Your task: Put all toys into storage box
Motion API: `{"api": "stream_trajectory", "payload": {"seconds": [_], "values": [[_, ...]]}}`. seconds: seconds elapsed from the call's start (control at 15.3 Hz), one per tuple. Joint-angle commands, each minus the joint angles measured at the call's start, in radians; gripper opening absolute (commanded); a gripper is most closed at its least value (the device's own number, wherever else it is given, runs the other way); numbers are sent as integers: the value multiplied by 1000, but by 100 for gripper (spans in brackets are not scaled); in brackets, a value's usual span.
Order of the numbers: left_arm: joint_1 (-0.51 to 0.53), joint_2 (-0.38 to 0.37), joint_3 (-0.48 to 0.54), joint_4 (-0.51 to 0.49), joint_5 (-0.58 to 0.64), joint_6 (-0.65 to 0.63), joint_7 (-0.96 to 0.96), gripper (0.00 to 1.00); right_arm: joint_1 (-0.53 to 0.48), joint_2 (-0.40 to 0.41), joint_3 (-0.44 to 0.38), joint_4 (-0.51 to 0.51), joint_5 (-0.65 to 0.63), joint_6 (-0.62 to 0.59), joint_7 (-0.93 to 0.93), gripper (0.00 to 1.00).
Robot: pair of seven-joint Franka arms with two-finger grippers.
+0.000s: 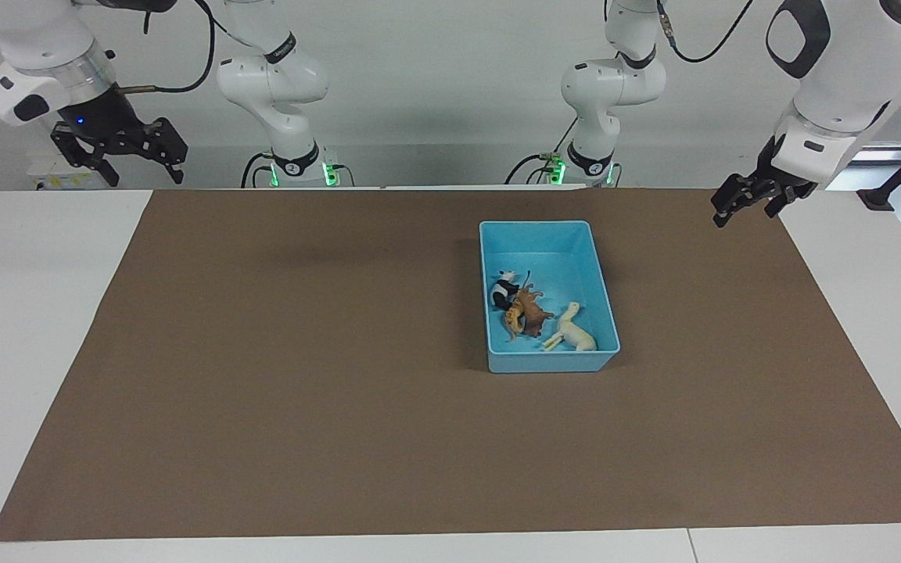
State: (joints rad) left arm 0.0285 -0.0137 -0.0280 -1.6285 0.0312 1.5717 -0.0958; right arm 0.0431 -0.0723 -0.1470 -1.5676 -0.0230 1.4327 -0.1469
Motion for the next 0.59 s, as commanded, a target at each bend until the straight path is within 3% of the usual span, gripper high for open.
{"api": "stream_trajectory", "payload": {"seconds": [0.0, 0.52], "values": [[-4, 1, 5, 2, -17, -15, 28, 100, -16, -26, 14, -29, -17, 21, 16, 100], [-4, 1, -3, 2, -33, -9, 50, 100, -16, -26, 14, -29, -17, 23, 17, 100]]}}
